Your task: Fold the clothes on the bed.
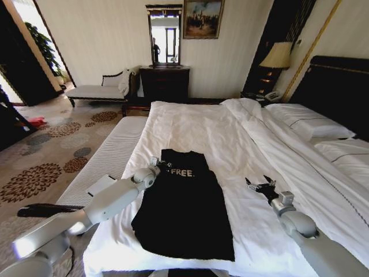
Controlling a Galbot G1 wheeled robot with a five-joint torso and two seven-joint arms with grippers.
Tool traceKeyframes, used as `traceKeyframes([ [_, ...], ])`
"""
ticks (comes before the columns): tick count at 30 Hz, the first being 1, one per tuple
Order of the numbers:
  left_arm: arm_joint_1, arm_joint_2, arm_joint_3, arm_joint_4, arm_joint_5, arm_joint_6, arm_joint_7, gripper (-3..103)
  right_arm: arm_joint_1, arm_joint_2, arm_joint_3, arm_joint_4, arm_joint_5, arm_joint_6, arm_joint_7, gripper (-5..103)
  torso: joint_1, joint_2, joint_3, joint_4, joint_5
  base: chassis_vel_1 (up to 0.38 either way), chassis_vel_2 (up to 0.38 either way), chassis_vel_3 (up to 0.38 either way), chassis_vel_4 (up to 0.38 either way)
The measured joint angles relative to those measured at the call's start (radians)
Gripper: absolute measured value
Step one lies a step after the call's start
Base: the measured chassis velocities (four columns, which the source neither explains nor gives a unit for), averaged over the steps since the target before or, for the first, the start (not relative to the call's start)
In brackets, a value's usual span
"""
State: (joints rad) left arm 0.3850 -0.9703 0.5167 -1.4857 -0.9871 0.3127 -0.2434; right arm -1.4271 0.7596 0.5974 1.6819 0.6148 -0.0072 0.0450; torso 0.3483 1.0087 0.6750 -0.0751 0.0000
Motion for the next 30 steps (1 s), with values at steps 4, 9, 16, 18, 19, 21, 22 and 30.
traceKeyframes([
  [4, 0.015, 0.018, -0.022, -0.037, 0.021, -0.003, -0.014, 50, 0.011, 0.001, -0.012, -0.004, 0.006, 0.003, -0.003, 100, 0.000, 0.000, 0.000, -0.0005, 0.0000, 0.000, 0.000, 0.000, 0.000],
  [9, 0.048, 0.073, -0.088, -0.094, 0.018, -0.013, -0.021, 72, 0.044, -0.007, -0.024, -0.001, 0.068, -0.011, -0.016, 100, 0.000, 0.000, 0.000, -0.0001, 0.0002, 0.000, 0.000, 0.000, 0.000],
  [16, 0.155, 0.106, -0.238, -0.088, 0.008, -0.027, -0.025, 93, 0.143, -0.078, -0.087, 0.026, 0.233, -0.032, -0.105, 100, 0.000, 0.000, 0.000, -0.0001, -0.0002, 0.000, 0.000, 0.000, 0.000],
  [18, 0.165, 0.106, -0.255, -0.080, 0.007, -0.030, -0.025, 97, 0.163, -0.088, -0.104, 0.025, 0.253, -0.035, -0.117, 100, 0.000, 0.000, 0.000, 0.0001, -0.0001, 0.000, 0.000, 0.000, 0.000],
  [19, 0.171, 0.105, -0.268, -0.073, 0.007, -0.033, -0.025, 99, 0.184, -0.096, -0.119, 0.023, 0.268, -0.037, -0.126, 100, 0.000, 0.000, 0.000, 0.0003, -0.0002, 0.000, 0.000, 0.000, 0.000],
  [21, 0.183, 0.090, -0.309, -0.040, 0.001, -0.045, -0.013, 100, 0.268, -0.121, -0.192, -0.003, 0.333, -0.053, -0.164, 100, 0.000, 0.000, 0.000, 0.0004, -0.0003, 0.000, 0.000, 0.000, 0.000],
  [22, 0.187, 0.074, -0.336, -0.017, -0.010, -0.055, 0.003, 100, 0.340, -0.131, -0.259, -0.037, 0.366, -0.061, -0.197, 100, 0.000, 0.000, 0.000, 0.0000, -0.0003, 0.000, 0.000, 0.000, 0.000],
  [30, 0.183, 0.014, -0.386, 0.070, -0.055, -0.084, 0.084, 100, 0.603, -0.103, -0.514, -0.192, 0.480, -0.096, -0.270, 100, 0.000, 0.000, 0.000, -0.0004, 0.0000, 0.000, 0.000, 0.000, 0.000],
])
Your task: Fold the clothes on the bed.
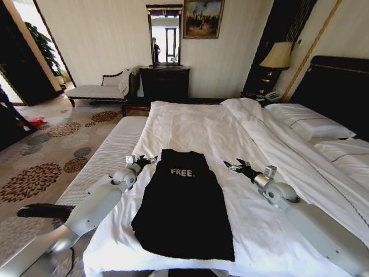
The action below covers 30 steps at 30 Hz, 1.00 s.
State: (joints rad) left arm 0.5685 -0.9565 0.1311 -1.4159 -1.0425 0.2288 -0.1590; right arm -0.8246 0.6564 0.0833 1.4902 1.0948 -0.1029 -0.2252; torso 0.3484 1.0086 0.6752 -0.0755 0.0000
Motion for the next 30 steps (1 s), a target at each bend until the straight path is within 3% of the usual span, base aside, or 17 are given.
traceKeyframes([
  [5, -0.025, -0.059, -0.011, 0.101, -0.019, -0.022, 0.074, 100, 0.196, 0.083, -0.165, -0.107, 0.046, -0.023, -0.029, 100, 0.000, 0.000, 0.000, 0.0004, 0.0000, 0.000, 0.000, 0.000, 0.000],
  [12, -0.076, -0.142, -0.021, 0.241, -0.019, -0.041, 0.113, 100, 0.303, 0.180, -0.283, -0.240, 0.046, -0.040, -0.036, 100, 0.000, 0.000, 0.000, 0.0002, 0.0000, 0.000, 0.000, 0.000, 0.000],
  [30, -0.164, -0.248, 0.041, 0.398, -0.012, -0.056, 0.185, 100, 0.455, 0.265, -0.424, -0.478, 0.007, -0.041, -0.068, 100, 0.000, 0.000, 0.000, 0.0005, -0.0002, 0.000, 0.000, 0.000, 0.000],
])
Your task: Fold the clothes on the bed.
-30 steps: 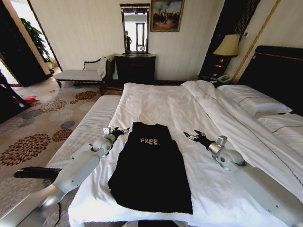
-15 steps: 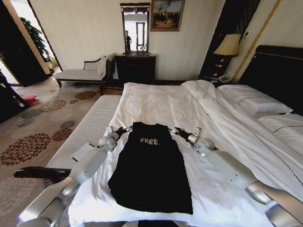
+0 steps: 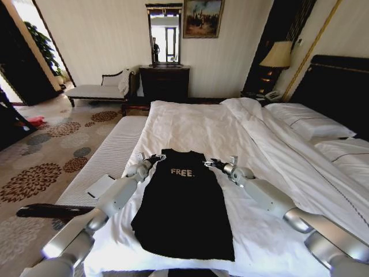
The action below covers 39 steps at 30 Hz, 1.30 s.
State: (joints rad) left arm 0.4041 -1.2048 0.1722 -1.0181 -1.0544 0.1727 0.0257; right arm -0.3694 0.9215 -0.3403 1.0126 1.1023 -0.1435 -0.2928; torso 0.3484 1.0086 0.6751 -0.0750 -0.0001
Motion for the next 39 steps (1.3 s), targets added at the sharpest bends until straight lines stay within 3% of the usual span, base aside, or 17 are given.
traceKeyframes([
  [7, -0.040, -0.055, 0.009, 0.064, 0.002, -0.003, 0.005, 100, 0.023, 0.031, -0.016, -0.037, -0.012, 0.000, -0.007, 100, 0.000, 0.000, 0.000, -0.0006, 0.0002, 0.000, 0.000, 0.000, 0.000],
  [22, -0.050, -0.084, 0.009, 0.127, -0.004, -0.002, 0.007, 100, 0.112, 0.120, -0.080, -0.205, -0.046, 0.001, -0.018, 100, 0.000, 0.000, 0.000, 0.0000, 0.0000, 0.000, 0.000, 0.000, 0.000],
  [29, -0.049, -0.108, -0.002, 0.146, 0.004, -0.021, 0.017, 100, 0.112, 0.125, -0.080, -0.226, -0.059, 0.001, -0.025, 101, 0.000, 0.000, 0.000, -0.0005, 0.0002, 0.000, 0.000, 0.000, 0.000],
  [39, -0.057, -0.122, -0.019, 0.178, -0.006, -0.043, 0.019, 100, 0.108, 0.152, -0.081, -0.234, -0.063, 0.005, -0.029, 68, 0.000, 0.000, 0.000, -0.0002, 0.0000, 0.000, 0.000, 0.000, 0.000],
])
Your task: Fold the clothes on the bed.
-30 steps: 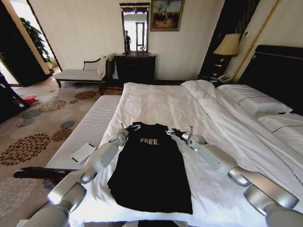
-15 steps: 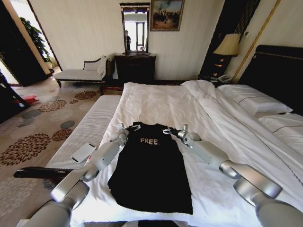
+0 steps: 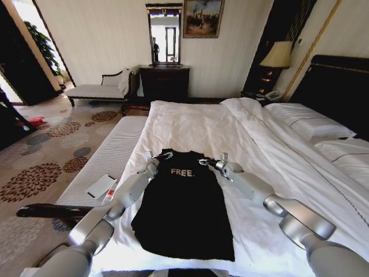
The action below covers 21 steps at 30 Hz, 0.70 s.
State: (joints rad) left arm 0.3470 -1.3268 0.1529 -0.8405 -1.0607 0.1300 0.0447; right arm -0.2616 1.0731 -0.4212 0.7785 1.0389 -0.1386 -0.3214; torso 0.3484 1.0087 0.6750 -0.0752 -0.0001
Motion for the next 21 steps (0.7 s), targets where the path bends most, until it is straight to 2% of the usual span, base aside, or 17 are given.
traceKeyframes([
  [2, 0.002, 0.001, 0.000, 0.000, -0.001, 0.001, 0.000, 100, 0.001, 0.009, -0.002, -0.004, -0.001, 0.000, -0.002, 57, 0.000, 0.000, 0.000, 0.0000, 0.0001, 0.000, 0.000, 0.000, 0.000],
  [3, 0.002, 0.001, 0.000, 0.000, -0.001, 0.001, 0.000, 100, 0.001, 0.009, -0.002, -0.004, -0.001, 0.000, -0.002, 57, 0.000, 0.000, 0.000, 0.0000, 0.0001, 0.000, 0.000, 0.000, 0.000],
  [4, 0.004, 0.001, 0.000, 0.000, 0.002, 0.001, -0.001, 100, 0.002, 0.011, -0.002, -0.004, -0.001, 0.001, -0.002, 52, 0.000, 0.000, 0.000, 0.0001, 0.0001, 0.000, 0.000, 0.000, 0.000],
  [5, 0.005, 0.001, 0.000, 0.000, 0.003, 0.001, -0.001, 100, 0.002, 0.011, -0.002, -0.004, -0.001, 0.001, -0.002, 52, 0.000, 0.000, 0.000, 0.0001, 0.0001, 0.000, 0.000, 0.000, 0.000],
  [6, 0.008, 0.001, 0.001, -0.001, 0.010, 0.002, -0.001, 100, 0.002, 0.013, -0.003, -0.004, -0.001, 0.001, -0.002, 46, 0.000, 0.000, 0.000, 0.0001, 0.0000, 0.000, 0.000, 0.000, 0.000],
  [7, 0.009, 0.001, 0.001, -0.001, 0.011, 0.002, -0.001, 100, 0.002, 0.013, -0.003, -0.004, -0.001, 0.001, -0.002, 46, 0.000, 0.000, 0.000, 0.0000, 0.0001, 0.000, 0.000, 0.000, 0.000],
  [8, 0.012, 0.001, 0.003, -0.005, 0.018, 0.002, -0.004, 100, 0.002, 0.013, -0.003, -0.003, -0.001, 0.001, -0.002, 40, 0.000, 0.000, 0.000, 0.0000, 0.0000, 0.000, 0.000, 0.000, 0.000],
  [9, 0.012, 0.001, 0.003, -0.005, 0.018, 0.002, -0.004, 100, 0.002, 0.013, -0.003, -0.003, -0.001, 0.001, -0.002, 40, 0.000, 0.000, 0.000, 0.0000, 0.0000, 0.000, 0.000, 0.000, 0.000],
  [13, 0.019, 0.001, 0.006, -0.012, 0.077, 0.019, -0.021, 100, -0.002, 0.001, -0.004, 0.015, -0.002, 0.001, -0.003, 19, 0.000, 0.000, 0.000, -0.0002, 0.0001, 0.000, 0.000, 0.000, 0.000],
  [16, 0.020, 0.001, 0.010, -0.008, 0.095, 0.011, -0.021, 102, -0.002, -0.002, -0.004, 0.015, -0.002, 0.001, -0.004, 19, 0.000, 0.000, 0.000, 0.0000, 0.0002, 0.000, 0.000, 0.000, 0.000],
  [17, 0.022, 0.001, 0.014, -0.008, 0.102, 0.005, -0.021, 100, -0.002, -0.003, -0.005, 0.015, -0.002, 0.001, -0.005, 8, 0.000, 0.000, 0.000, 0.0000, 0.0001, 0.000, 0.000, 0.000, 0.000],
  [18, 0.024, 0.003, 0.017, -0.009, 0.102, 0.004, -0.021, 98, -0.002, -0.004, -0.005, 0.016, -0.002, 0.001, -0.005, 4, 0.000, 0.000, 0.000, 0.0000, 0.0001, 0.000, 0.000, 0.000, 0.000],
  [20, 0.025, 0.004, 0.020, -0.012, 0.101, 0.002, -0.021, 89, -0.001, -0.006, -0.005, 0.016, -0.002, 0.002, -0.007, 2, 0.000, 0.000, 0.000, 0.0001, 0.0001, 0.000, 0.000, 0.000, 0.000],
  [21, 0.025, 0.004, 0.020, -0.012, 0.101, 0.002, -0.021, 89, -0.001, -0.006, -0.005, 0.016, -0.002, 0.002, -0.007, 2, 0.000, 0.000, 0.000, 0.0001, 0.0001, 0.000, 0.000, 0.000, 0.000],
])
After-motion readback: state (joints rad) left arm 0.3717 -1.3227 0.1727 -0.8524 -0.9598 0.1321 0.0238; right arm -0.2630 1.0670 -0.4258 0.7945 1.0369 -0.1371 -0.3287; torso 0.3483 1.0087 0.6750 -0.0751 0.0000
